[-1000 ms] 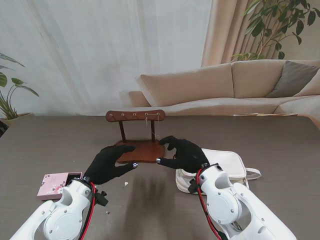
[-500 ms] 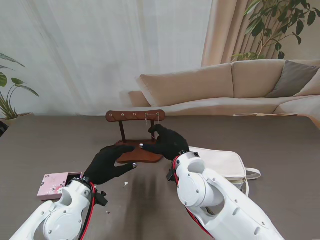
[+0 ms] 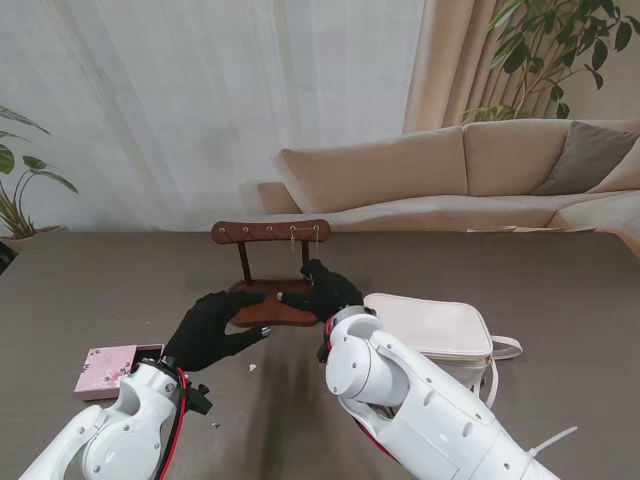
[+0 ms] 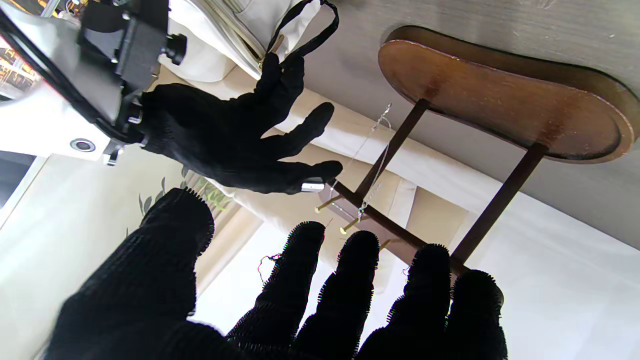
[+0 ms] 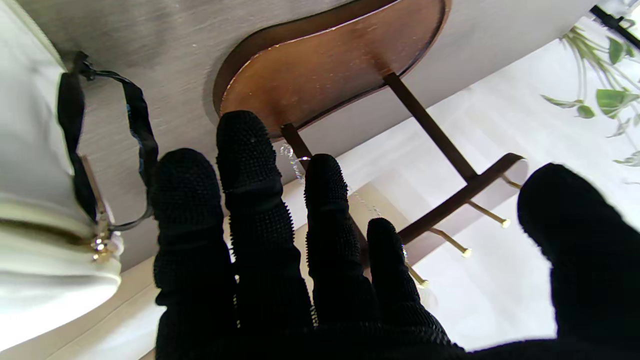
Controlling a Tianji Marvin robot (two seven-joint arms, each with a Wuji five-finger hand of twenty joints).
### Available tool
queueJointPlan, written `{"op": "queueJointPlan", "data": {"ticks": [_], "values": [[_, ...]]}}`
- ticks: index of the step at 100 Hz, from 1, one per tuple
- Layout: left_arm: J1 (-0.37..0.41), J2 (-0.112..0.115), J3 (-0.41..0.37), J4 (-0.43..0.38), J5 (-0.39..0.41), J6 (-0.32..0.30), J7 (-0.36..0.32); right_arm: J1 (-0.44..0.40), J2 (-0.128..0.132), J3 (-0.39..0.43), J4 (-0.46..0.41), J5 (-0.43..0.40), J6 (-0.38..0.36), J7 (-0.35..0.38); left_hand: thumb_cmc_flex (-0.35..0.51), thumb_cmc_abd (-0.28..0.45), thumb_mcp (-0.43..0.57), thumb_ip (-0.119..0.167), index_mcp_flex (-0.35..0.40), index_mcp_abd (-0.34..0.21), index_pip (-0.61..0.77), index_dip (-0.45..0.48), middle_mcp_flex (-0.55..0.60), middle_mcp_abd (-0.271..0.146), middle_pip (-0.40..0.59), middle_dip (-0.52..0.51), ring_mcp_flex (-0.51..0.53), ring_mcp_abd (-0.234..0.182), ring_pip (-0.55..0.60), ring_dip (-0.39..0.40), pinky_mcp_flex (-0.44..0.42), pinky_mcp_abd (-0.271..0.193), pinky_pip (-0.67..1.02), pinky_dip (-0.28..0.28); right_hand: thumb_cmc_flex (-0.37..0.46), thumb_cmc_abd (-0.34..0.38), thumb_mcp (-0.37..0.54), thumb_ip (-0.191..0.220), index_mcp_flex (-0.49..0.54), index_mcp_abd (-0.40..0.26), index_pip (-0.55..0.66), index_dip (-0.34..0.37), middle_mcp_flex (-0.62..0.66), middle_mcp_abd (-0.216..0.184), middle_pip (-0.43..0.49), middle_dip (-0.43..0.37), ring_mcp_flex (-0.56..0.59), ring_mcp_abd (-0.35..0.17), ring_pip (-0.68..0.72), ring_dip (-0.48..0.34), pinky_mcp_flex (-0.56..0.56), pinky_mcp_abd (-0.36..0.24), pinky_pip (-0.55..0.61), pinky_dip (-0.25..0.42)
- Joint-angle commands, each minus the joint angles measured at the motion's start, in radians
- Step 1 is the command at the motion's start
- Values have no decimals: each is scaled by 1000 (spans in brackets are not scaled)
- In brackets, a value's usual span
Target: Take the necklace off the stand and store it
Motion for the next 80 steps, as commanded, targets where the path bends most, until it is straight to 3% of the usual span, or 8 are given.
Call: {"op": "queueJointPlan", "data": {"ticks": [1, 27, 80], "values": [[-1, -3, 1, 1, -9, 5, -23, 17, -24, -1, 20, 18, 20, -1, 10, 38, -21, 38, 12, 2, -12, -4, 6, 6, -1, 7, 25, 15, -10, -9, -6, 1, 0, 18, 0, 11, -26, 4, -69, 34, 7, -13, 12, 23, 19, 13, 40, 27, 21, 12, -109, 42, 50, 13], [-16, -1, 12, 11, -17, 11, -39, 70, -89, -7, 113, 87, 82, -77, 11, 39, -23, 38, 9, 2, -14, -5, 6, 6, -1, 8, 26, 14, -10, -12, -6, 1, 1, 19, -3, 24, -32, 8, -119, 113, -11, -54, -3, 31, 49, 5, 48, 39, 34, 8, -105, 54, 64, 4], [-17, 0, 12, 14, -11, -2, -38, 149, -209, -12, 302, 215, 133, -200, 12, 40, -25, 38, 20, 0, -9, -3, 10, 4, 0, 8, 28, 12, -7, -9, -4, 1, 1, 20, 12, 35, -50, 14, -110, 175, -202, -197, -11, 47, 87, -14, 68, 51, 57, 3, -92, 66, 90, -8]]}}
